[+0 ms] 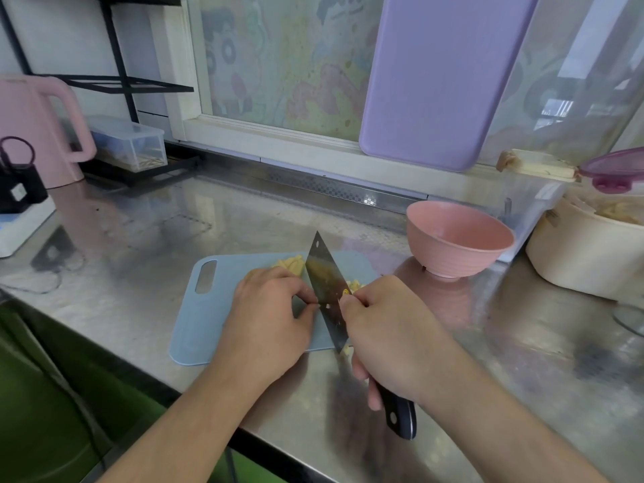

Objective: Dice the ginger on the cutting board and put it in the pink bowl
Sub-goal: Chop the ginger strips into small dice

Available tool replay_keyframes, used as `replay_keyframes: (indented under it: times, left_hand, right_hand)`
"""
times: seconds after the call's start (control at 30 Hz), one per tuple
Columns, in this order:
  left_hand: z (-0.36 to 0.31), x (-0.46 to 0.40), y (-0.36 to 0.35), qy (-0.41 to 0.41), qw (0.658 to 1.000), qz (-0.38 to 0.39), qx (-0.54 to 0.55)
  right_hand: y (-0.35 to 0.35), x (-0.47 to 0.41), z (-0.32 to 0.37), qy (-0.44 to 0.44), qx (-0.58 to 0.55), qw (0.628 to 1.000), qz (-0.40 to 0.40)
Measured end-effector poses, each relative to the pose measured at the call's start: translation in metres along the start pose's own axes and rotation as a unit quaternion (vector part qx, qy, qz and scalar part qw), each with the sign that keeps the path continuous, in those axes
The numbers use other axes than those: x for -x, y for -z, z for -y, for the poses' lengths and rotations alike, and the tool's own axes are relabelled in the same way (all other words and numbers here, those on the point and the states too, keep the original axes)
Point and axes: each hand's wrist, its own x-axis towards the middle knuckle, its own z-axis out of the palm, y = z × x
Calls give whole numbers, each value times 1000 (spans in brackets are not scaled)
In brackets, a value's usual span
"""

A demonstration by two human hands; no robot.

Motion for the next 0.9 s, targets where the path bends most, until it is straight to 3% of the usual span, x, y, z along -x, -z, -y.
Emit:
replay_keyframes:
  times: [0.13, 0.47, 0.6, 0.67, 0.9]
  left_hand:
    - [0, 1, -1, -8, 1000, 7, -10]
    - [-4, 4, 1, -52, 998, -12, 44]
    - [-12, 14, 10, -104, 982, 87, 133]
    - [-14, 16, 13, -133, 975, 135, 115]
    - [-16, 14, 10, -135, 975, 146, 99]
  right_hand:
    - [3, 0, -4, -37, -122, 991, 25]
    - [26, -9, -22, 1, -170, 984, -57]
    - [30, -15, -30, 4, -181, 981, -69]
    - [31, -18, -33, 5, -191, 979, -72]
    - [34, -25, -41, 7, -216, 973, -80]
